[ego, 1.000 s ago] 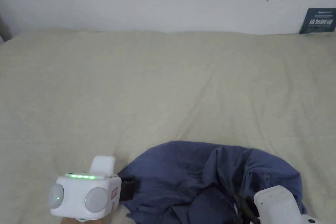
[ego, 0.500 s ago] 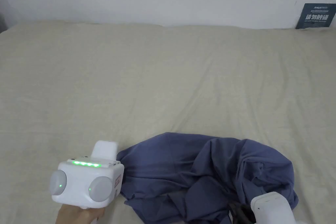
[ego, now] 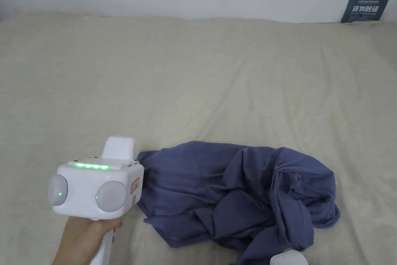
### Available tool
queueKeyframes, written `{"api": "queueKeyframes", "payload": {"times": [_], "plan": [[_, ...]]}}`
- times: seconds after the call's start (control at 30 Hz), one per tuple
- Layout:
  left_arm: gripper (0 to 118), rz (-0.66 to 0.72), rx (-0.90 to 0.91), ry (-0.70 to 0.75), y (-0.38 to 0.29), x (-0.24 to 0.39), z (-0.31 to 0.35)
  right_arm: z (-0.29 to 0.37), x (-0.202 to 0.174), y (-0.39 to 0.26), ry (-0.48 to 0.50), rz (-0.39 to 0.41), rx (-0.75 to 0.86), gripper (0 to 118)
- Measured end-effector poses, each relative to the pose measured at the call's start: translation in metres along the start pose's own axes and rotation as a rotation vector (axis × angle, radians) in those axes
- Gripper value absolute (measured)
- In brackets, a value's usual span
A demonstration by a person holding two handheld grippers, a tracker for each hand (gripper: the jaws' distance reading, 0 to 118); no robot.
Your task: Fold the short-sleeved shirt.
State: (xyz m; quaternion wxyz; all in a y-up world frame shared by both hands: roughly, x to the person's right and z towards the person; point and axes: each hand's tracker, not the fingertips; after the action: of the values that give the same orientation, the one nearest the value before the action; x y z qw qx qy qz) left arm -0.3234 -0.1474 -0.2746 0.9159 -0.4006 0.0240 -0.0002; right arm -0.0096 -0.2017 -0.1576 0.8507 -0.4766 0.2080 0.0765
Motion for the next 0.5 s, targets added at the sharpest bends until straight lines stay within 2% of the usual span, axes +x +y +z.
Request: {"api": "queueKeyframes", "payload": {"times": [0.13, 0.23, 0.27, 0.33, 0.4, 0.43, 0.47, 0.5], "plan": [[2, 0.002, -0.006, 0.001, -0.001, 0.0, -0.001, -0.018, -0.007, 0.003, -0.007, 0.027, -0.025, 109], [2, 0.004, -0.017, -0.003, -0.003, 0.001, -0.001, -0.029, -0.012, 0.006, -0.041, 0.005, -0.059, 105], [2, 0.005, -0.02, -0.002, -0.003, 0.001, -0.001, -0.028, -0.013, 0.005, -0.048, 0.016, -0.053, 97], [2, 0.011, -0.02, -0.006, -0.004, 0.0, -0.002, -0.023, -0.016, 0.005, -0.048, 0.036, -0.042, 73], [2, 0.016, -0.028, -0.008, -0.005, 0.0, -0.003, -0.012, -0.022, 0.006, -0.049, 0.065, -0.019, 70], [2, 0.015, -0.028, -0.006, -0.005, 0.001, -0.003, -0.01, -0.024, 0.007, -0.059, 0.088, -0.005, 58], [2, 0.016, -0.027, -0.004, -0.005, 0.002, -0.002, -0.009, -0.025, 0.006, -0.086, 0.092, 0.016, 27], [2, 0.018, -0.028, -0.007, -0.006, 0.002, -0.001, -0.011, -0.027, 0.007, -0.05, 0.063, 0.033, 12]]}}
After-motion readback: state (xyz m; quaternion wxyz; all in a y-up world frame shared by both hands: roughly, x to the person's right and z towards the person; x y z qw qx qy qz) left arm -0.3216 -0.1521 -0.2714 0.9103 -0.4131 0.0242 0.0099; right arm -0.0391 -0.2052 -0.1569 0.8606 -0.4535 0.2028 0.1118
